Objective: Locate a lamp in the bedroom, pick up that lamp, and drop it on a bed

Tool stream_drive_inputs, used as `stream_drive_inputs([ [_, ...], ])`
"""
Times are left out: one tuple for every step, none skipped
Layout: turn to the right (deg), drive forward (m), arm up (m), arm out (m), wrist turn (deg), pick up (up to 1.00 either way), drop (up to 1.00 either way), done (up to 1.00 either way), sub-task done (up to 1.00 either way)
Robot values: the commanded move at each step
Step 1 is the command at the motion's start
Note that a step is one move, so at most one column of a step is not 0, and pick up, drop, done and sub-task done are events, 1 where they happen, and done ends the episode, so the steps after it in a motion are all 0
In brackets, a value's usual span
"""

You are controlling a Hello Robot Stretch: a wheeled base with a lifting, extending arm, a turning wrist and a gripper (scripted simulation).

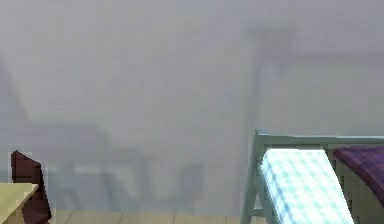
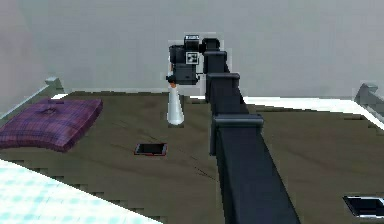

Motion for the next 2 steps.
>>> stream_drive_inputs([
  [0.0, 0.0, 0.0, 0.0, 0.0, 0.0, 1.0, 0.0, 0.0],
  [0.0, 0.0, 0.0, -0.1, 0.0, 0.0, 0.0, 0.0, 0.0],
])
